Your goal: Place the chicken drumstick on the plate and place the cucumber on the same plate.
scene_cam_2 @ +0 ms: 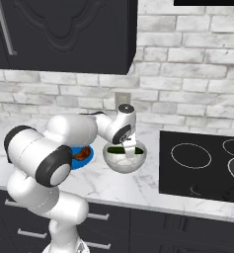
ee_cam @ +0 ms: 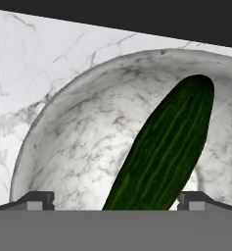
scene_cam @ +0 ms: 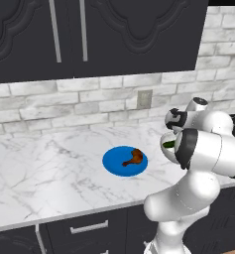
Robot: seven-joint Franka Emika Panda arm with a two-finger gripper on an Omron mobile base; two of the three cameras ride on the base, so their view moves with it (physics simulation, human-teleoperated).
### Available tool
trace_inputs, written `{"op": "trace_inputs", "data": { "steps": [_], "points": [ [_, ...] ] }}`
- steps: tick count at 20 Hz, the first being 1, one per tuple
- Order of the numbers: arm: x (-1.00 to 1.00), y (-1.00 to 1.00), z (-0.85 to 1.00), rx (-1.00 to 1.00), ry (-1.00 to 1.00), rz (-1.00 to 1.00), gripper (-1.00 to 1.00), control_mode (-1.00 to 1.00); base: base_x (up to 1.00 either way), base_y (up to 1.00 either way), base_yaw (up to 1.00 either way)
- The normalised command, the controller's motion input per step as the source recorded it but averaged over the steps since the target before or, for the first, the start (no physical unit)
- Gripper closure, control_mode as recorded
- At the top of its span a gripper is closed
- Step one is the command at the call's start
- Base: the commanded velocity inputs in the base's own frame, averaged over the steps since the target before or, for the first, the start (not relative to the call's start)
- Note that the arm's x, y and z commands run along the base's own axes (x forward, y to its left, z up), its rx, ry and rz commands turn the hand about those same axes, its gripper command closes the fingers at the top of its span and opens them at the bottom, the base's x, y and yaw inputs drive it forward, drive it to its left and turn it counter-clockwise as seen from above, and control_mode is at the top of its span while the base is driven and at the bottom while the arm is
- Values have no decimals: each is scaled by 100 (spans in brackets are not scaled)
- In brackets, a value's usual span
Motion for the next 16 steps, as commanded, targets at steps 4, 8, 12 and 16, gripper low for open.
{"op": "trace_inputs", "data": {
  "steps": [4,8,12,16],
  "points": [
    [0,0,-5,0,0,0,-100,-100,0,0,0],
    [0,0,-8,0,0,0,-100,-100,0,0,0],
    [0,0,-5,0,0,0,-100,-100,0,0,0],
    [0,0,-7,0,1,0,-100,-100,0,0,0]
  ]
}}
